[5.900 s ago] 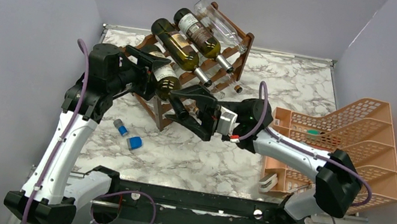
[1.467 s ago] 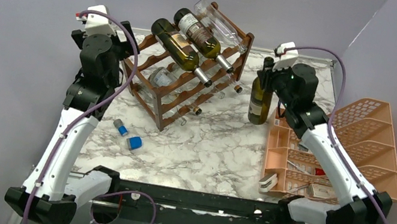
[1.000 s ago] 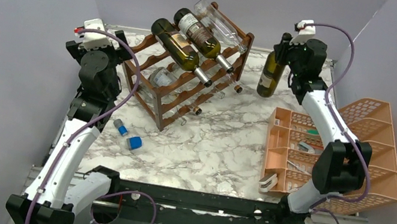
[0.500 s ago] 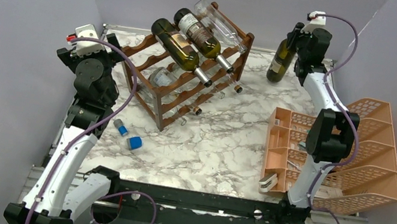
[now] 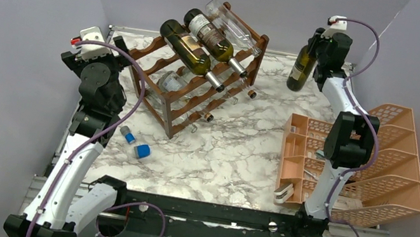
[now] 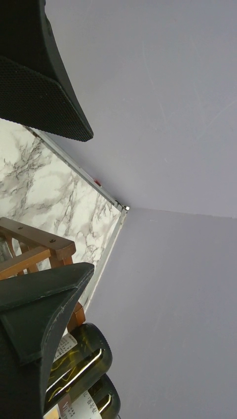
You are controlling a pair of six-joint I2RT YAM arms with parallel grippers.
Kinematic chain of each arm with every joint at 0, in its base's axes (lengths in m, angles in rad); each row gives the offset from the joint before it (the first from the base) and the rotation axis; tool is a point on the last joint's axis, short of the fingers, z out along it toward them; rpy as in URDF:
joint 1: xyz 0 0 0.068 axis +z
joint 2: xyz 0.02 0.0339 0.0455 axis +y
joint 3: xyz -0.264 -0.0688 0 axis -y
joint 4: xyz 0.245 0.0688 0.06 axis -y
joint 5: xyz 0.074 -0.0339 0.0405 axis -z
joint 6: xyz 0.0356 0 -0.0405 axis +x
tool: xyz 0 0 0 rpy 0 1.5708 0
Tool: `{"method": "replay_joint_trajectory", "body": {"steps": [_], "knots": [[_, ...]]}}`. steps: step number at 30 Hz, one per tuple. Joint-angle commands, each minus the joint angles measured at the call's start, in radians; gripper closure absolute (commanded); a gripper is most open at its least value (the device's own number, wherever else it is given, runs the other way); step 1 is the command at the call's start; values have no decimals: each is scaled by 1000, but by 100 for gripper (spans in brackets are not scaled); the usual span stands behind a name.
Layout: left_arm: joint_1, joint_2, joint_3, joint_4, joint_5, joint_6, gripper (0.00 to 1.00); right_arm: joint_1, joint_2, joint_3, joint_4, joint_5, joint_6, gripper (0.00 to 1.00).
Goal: Take the wine bottle off the wine rack
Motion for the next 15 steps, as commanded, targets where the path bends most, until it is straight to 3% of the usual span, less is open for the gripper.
{"method": "replay_joint_trajectory", "body": {"steps": [1, 9, 12, 14, 15], "knots": [[-9, -22, -4, 16, -3, -10, 1, -3, -12, 12, 121, 17, -11, 84], [-22, -30, -4, 11, 14, -16, 1, -3, -53, 40, 49, 18, -16, 30], [-26, -37, -4, 10, 11, -15, 1, -3, -86, 46, 13, 44, -10, 16], [-29, -40, -6, 11, 11, -14, 1, -3, -117, 45, -20, 41, 4, 1], [-31, -40, -6, 12, 12, -15, 1, -3, -135, 42, -38, 36, 12, 0]]}}
